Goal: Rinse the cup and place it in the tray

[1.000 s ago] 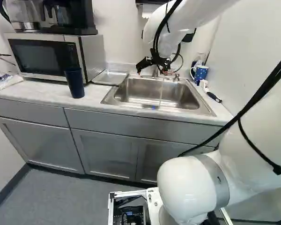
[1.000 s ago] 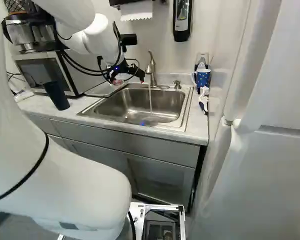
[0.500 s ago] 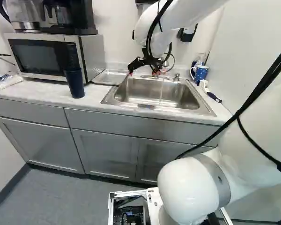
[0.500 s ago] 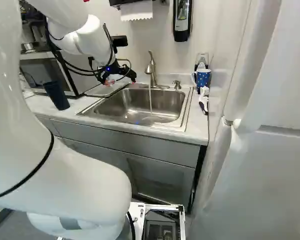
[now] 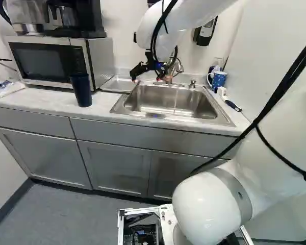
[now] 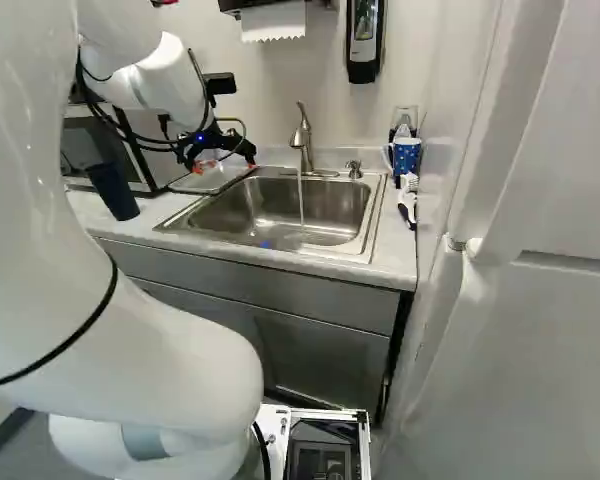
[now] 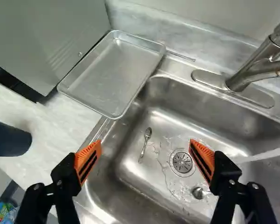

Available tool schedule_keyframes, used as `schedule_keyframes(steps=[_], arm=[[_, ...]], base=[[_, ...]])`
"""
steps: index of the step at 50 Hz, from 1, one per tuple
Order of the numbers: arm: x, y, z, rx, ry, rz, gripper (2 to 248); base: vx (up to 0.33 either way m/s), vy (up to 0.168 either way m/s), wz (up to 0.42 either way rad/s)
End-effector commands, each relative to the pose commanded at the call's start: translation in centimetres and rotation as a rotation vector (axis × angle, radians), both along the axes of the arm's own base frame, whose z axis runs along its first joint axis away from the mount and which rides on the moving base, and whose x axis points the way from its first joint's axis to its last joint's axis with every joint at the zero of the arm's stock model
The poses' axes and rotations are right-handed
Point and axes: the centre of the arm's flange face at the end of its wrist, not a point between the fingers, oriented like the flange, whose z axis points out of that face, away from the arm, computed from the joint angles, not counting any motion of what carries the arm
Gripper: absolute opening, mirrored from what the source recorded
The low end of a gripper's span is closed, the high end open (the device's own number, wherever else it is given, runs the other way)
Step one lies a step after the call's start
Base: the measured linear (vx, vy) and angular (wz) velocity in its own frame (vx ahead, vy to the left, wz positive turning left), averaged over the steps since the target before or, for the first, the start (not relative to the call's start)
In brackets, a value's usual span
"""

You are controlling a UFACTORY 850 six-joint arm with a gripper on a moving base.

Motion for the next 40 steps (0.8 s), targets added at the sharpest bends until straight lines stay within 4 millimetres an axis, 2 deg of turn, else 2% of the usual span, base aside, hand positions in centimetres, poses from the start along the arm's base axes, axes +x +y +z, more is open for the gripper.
schedule_keyframes(steps=[17, 40], arm=[[-0.5, 2.7, 0.0, 0.000, 0.000, 0.062, 247], [-2.3, 6.2, 0.0, 0.000, -0.001, 0.149, 247]], base=[[0.000, 0.000, 0.000], [0.000, 0.000, 0.000]])
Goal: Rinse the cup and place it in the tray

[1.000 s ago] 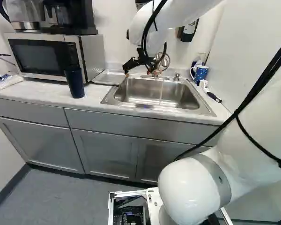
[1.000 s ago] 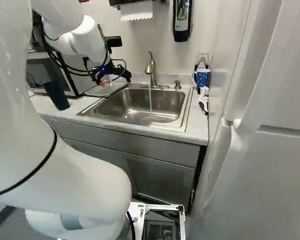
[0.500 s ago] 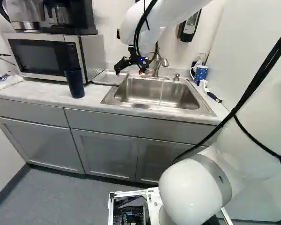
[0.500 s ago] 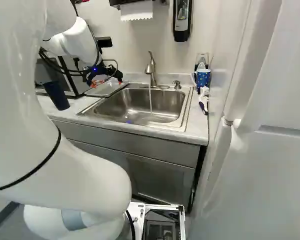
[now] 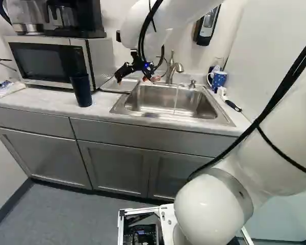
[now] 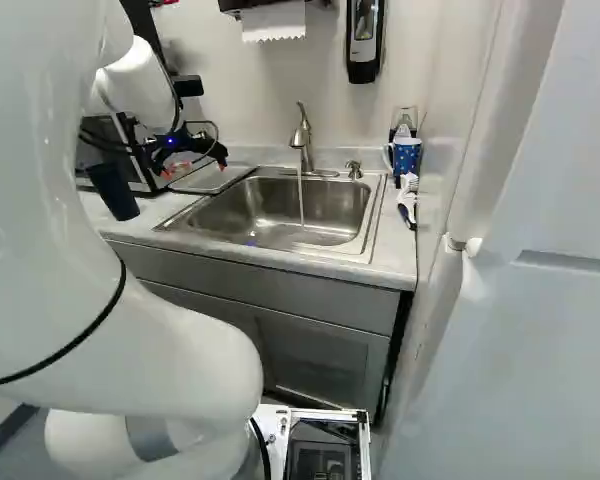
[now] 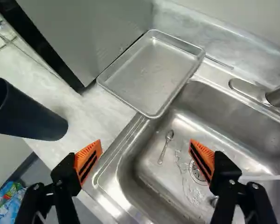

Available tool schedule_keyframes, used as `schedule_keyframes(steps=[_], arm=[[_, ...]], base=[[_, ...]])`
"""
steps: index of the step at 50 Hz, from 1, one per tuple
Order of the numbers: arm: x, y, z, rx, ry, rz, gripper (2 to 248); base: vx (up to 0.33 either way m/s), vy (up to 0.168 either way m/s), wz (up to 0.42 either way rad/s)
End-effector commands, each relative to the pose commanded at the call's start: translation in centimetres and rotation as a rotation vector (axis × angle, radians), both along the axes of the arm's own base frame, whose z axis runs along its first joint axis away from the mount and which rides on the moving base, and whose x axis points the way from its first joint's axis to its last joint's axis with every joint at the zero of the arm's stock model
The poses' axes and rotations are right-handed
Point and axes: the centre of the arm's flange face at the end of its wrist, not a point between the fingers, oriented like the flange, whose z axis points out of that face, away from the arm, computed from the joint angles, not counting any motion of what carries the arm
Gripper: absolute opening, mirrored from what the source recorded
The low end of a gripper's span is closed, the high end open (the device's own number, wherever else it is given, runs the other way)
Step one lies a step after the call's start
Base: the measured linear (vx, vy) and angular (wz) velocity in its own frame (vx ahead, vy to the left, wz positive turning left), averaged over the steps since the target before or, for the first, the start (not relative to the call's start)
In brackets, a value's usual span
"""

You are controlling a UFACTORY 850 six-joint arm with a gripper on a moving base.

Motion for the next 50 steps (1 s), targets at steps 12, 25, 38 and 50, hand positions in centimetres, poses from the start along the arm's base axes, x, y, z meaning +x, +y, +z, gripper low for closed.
schedule_keyframes(steps=[12, 25, 38, 50], arm=[[-0.9, 1.8, 0.0, 0.000, 0.000, 0.045, 247], [-1.2, 3.9, 0.0, -0.001, 0.001, 0.091, 247], [-1.6, 6.1, 0.1, -0.001, 0.002, 0.137, 247], [-2.5, 7.9, 0.1, -0.001, 0.002, 0.181, 247]], base=[[0.000, 0.000, 0.000], [0.000, 0.000, 0.000], [0.000, 0.000, 0.000], [0.000, 0.000, 0.000]])
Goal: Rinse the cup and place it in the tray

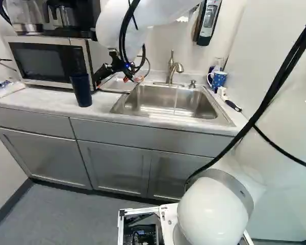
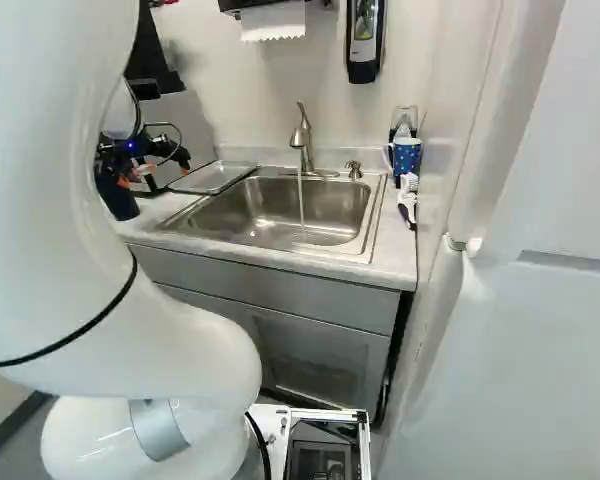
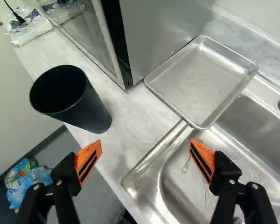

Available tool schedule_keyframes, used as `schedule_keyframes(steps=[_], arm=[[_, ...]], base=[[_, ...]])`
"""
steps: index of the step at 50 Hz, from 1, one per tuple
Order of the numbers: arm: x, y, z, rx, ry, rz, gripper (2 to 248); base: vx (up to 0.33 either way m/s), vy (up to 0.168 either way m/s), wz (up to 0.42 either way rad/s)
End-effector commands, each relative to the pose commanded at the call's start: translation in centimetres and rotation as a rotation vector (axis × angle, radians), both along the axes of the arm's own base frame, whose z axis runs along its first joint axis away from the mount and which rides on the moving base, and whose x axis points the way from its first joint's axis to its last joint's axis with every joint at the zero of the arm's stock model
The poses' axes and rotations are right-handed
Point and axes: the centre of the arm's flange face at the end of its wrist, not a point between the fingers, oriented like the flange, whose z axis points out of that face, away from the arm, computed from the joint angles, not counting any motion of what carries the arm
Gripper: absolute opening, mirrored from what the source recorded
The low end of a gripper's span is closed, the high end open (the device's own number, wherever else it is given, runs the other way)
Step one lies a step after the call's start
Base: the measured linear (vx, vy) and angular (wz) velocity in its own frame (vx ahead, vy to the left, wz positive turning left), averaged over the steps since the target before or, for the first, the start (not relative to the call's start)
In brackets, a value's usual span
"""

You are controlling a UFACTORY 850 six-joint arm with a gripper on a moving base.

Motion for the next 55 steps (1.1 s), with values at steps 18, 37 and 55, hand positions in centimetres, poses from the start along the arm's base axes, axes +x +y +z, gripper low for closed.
schedule_keyframes(steps=[18, 37, 55], arm=[[-1.5, 2.7, 0.0, 0.000, 0.000, 0.066, 247], [-3.4, 4.7, -0.3, 0.009, -0.012, 0.126, 247], [-3.1, 6.0, -2.0, 0.019, -0.024, 0.144, 247]], base=[[0.000, 0.000, 0.000], [0.000, 0.000, 0.000], [0.000, 0.000, 0.000]])
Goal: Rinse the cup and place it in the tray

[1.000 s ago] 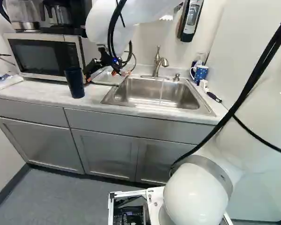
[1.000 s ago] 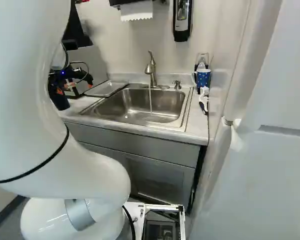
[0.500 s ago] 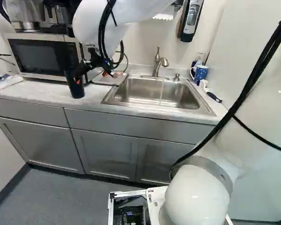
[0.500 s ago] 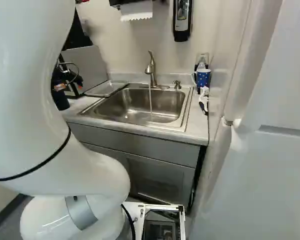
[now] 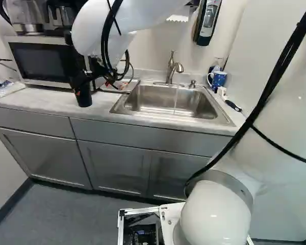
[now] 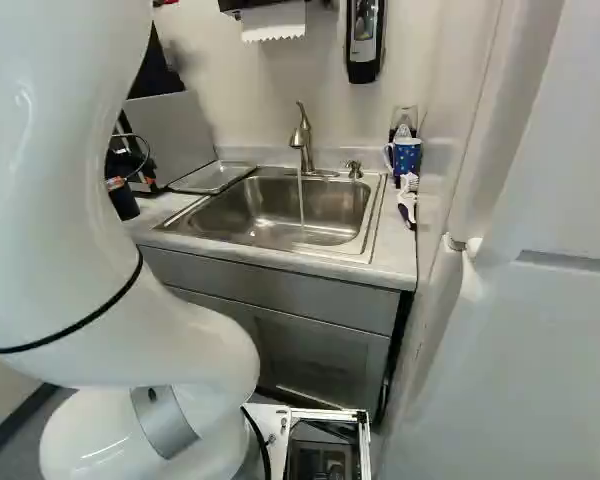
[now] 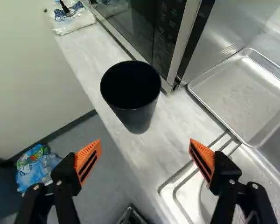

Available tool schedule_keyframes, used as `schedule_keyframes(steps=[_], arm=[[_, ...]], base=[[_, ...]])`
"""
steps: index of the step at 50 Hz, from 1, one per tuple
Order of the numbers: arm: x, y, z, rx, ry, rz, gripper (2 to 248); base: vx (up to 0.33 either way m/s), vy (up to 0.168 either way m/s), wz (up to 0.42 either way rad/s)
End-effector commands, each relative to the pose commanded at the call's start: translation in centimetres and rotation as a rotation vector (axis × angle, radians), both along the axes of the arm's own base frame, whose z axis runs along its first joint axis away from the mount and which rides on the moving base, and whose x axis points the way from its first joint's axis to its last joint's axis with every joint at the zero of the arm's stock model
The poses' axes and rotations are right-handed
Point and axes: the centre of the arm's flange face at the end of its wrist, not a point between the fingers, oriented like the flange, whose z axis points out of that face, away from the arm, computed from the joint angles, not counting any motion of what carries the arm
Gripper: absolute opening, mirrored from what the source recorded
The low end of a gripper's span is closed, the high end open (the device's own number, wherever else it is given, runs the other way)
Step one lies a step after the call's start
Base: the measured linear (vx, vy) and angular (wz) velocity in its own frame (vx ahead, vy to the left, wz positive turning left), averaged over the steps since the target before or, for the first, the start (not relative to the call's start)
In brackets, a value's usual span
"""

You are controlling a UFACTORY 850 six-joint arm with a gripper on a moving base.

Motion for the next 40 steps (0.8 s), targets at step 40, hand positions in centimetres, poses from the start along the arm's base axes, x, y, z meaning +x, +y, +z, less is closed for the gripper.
schedule_keyframes(steps=[40], arm=[[0.6, 1.7, -3.3, 0.079, -0.088, 0.018, 247]], base=[[0.000, 0.000, 0.000]])
